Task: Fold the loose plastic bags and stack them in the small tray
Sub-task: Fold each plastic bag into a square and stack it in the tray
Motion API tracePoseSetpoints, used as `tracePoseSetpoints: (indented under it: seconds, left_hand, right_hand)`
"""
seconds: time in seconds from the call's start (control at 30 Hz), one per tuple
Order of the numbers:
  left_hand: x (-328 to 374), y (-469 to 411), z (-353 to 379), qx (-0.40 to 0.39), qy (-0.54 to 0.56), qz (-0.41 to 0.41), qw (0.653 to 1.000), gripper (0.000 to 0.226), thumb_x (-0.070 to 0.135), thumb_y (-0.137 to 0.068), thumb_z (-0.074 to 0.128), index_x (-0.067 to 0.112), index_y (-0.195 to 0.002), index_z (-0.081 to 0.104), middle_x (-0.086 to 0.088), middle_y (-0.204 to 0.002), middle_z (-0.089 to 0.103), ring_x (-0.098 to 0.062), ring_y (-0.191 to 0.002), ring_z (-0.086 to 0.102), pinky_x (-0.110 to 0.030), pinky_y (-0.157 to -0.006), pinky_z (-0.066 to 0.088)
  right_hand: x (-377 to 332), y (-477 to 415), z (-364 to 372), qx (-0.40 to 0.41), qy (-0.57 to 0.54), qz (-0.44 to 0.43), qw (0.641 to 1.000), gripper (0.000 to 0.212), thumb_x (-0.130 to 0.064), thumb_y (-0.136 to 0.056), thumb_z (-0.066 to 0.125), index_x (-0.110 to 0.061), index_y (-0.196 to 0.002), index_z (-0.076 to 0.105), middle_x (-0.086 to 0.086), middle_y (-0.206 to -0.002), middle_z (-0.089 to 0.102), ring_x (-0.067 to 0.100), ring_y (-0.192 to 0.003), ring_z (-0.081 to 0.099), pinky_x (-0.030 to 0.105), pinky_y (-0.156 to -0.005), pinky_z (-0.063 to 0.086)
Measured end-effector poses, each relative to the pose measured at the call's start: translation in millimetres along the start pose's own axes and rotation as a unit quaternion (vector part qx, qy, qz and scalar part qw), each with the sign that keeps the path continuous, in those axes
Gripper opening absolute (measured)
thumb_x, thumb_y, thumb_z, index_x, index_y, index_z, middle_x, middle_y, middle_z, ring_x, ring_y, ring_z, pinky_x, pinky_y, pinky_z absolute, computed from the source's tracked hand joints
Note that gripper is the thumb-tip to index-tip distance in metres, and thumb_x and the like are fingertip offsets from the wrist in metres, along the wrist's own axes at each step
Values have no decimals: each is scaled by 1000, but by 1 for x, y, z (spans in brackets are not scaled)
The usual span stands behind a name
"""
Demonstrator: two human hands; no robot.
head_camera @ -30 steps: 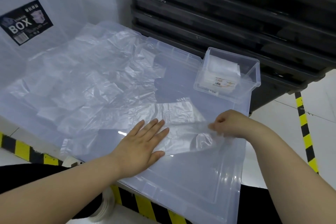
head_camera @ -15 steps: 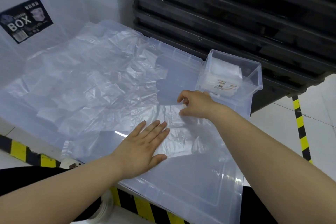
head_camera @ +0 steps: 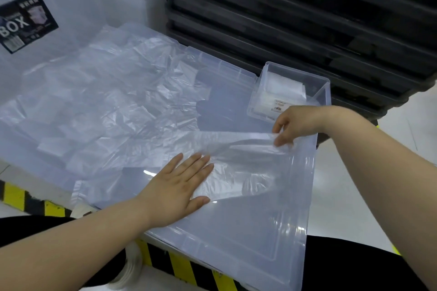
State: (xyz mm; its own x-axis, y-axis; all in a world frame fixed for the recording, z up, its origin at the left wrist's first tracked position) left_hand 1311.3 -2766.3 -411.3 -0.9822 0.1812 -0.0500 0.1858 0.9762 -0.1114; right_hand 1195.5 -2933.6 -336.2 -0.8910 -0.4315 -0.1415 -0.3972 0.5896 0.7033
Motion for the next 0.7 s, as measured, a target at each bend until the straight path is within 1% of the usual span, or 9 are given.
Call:
tracePoseSetpoints:
  seconds: [0.07, 0.13, 0.2, 0.27, 0.37, 0.47, 0.53, 0.6, 0.7]
  left_hand:
    - [0, 0, -2, 4, -6, 2, 1000, 70, 47, -99, 4, 12, -121, 60, -6, -125, 60, -21, -115, 57, -32, -106, 10]
    - [1, 0, -3, 11, -8, 5, 1000, 70, 47, -99, 4, 12, -121, 60, -6, -125, 60, -21, -115, 57, -33, -106, 11]
    - [0, 0, -4, 16, -8, 8, 1000, 69, 47, -99, 4, 12, -122, 60, -6, -126, 59, -22, -115, 57, -33, -106, 11]
    - [0, 0, -5, 20, -11, 13, 1000, 67, 48, -99, 5, 13, -124, 56, -7, -126, 59, -22, -116, 56, -32, -107, 10]
    - [0, 0, -5, 23, -7, 18, 1000, 61, 49, -98, 5, 15, -129, 44, -5, -128, 57, -20, -124, 44, -32, -108, 9]
    - [0, 0, -5, 24, -2, 19, 1000, 63, 49, -99, 5, 15, -128, 49, -6, -127, 58, -21, -123, 46, -32, -107, 10]
    - [0, 0, -3, 18, 8, 21, 1000, 62, 49, -98, 4, 14, -129, 46, -6, -127, 58, -20, -124, 43, -31, -107, 9]
    - [2, 0, -5, 12, 23, 34, 999, 61, 50, -98, 5, 15, -129, 44, -4, -127, 58, -16, -124, 36, -31, -108, 9]
    - [9, 0, -12, 2, 36, 63, 997, 72, 54, -96, 5, 15, -119, 62, -1, -124, 61, -16, -123, 46, -31, -107, 14]
  right_hand:
    - [10, 1, -6, 25, -4, 15, 1000, 16, -25, -86, 64, -15, -99, 64, -9, -69, 55, 3, -66, 46, 14, -50, 35]
    - [15, -1, -14, 75, 11, 18, 997, 14, -19, -87, 62, -15, -100, 64, -10, -71, 52, 6, -71, 48, 13, -50, 39]
    - [19, -2, -25, 145, 62, 32, 987, 22, -18, -88, 59, -17, -110, 61, -8, -85, 53, 13, -83, 49, 20, -64, 42]
    - [20, 4, -28, 211, 101, 46, 971, 28, -22, -90, 54, -20, -118, 55, -2, -107, 56, 18, -91, 50, 27, -74, 44]
    - [-7, 22, -6, 267, 115, -29, 956, 32, -27, -91, 53, -18, -122, 52, 3, -120, 55, 20, -109, 47, 28, -86, 38]
    - [-56, 38, 44, 212, 141, -179, 950, 45, -36, -90, 53, -20, -132, 45, 0, -139, 41, 18, -128, 34, 24, -102, 25]
    - [-79, 41, 78, 155, 175, -237, 943, 56, -39, -90, 51, -20, -140, 34, 0, -151, 24, 15, -138, 21, 23, -109, 15]
    - [-87, 40, 101, 121, 197, -242, 942, 65, -40, -92, 47, -18, -146, 20, 2, -156, 10, 15, -142, 12, 25, -112, 7]
    - [-86, 40, 119, 107, 211, -229, 944, 68, -39, -95, 40, -13, -148, 7, 7, -157, -2, 18, -144, 2, 28, -115, 3]
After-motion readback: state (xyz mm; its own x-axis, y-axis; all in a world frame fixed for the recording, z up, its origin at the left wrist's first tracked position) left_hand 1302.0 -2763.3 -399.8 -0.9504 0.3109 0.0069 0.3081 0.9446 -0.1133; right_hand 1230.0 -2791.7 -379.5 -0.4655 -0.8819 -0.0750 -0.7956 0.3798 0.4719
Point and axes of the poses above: each hand's wrist, its own y-axis away from the middle knuckle, its own z-axis out of the palm, x = y × z, the point moved 9 cm from there along -y, towards the middle knuckle
